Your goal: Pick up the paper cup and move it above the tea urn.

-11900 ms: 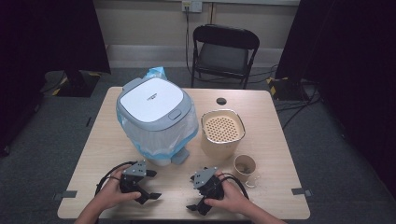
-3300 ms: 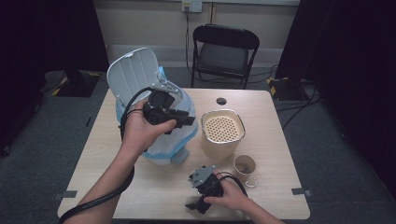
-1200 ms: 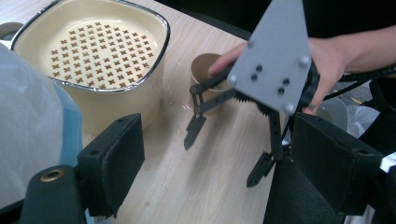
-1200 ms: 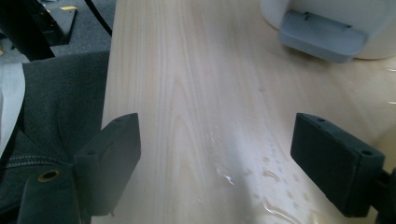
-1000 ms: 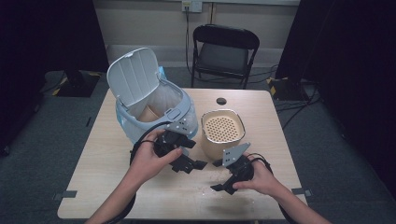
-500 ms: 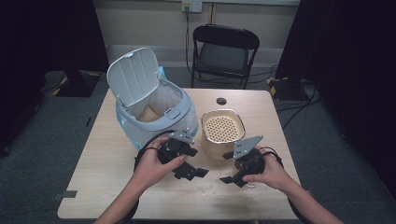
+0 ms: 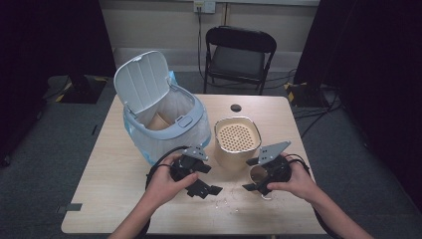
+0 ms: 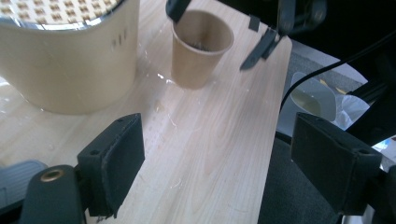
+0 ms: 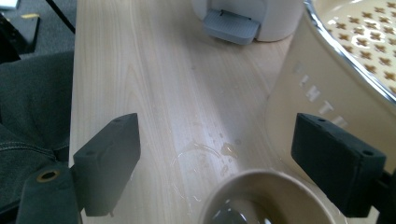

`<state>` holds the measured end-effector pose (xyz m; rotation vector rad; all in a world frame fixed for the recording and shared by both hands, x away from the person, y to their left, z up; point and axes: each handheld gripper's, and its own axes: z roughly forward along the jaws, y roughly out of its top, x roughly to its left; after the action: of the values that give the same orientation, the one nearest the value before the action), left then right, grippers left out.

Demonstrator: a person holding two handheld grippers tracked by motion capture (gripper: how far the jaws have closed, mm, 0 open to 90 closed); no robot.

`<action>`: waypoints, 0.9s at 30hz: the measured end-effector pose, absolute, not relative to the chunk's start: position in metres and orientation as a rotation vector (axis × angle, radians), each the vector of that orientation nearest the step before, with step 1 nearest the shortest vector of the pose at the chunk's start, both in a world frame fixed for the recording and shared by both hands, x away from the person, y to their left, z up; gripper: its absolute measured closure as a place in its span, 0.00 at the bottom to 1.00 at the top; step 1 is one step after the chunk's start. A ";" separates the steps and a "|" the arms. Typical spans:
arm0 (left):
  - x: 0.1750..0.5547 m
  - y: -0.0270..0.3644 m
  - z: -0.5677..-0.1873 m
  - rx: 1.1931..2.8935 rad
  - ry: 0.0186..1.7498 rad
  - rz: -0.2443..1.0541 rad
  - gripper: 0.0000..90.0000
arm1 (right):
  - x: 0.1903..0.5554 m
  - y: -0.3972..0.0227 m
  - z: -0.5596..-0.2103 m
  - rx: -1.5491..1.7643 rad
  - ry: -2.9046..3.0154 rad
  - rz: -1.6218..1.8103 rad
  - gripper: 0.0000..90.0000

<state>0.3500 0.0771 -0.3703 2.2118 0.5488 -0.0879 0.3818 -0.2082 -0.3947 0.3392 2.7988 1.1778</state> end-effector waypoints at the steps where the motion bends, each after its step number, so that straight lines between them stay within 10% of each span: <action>1: 0.349 0.076 -0.374 2.209 0.552 -0.096 0.19 | 0.382 -0.210 -0.395 0.346 2.795 1.181 0.17; 27: 0.340 0.055 -0.469 2.394 0.430 -0.161 0.19 | 0.394 -0.256 -0.397 0.533 2.689 1.145 0.16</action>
<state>0.3396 0.0553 -0.4691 2.3937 0.4300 -0.1610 0.3941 -0.2562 -0.3970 0.5325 2.6892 1.1447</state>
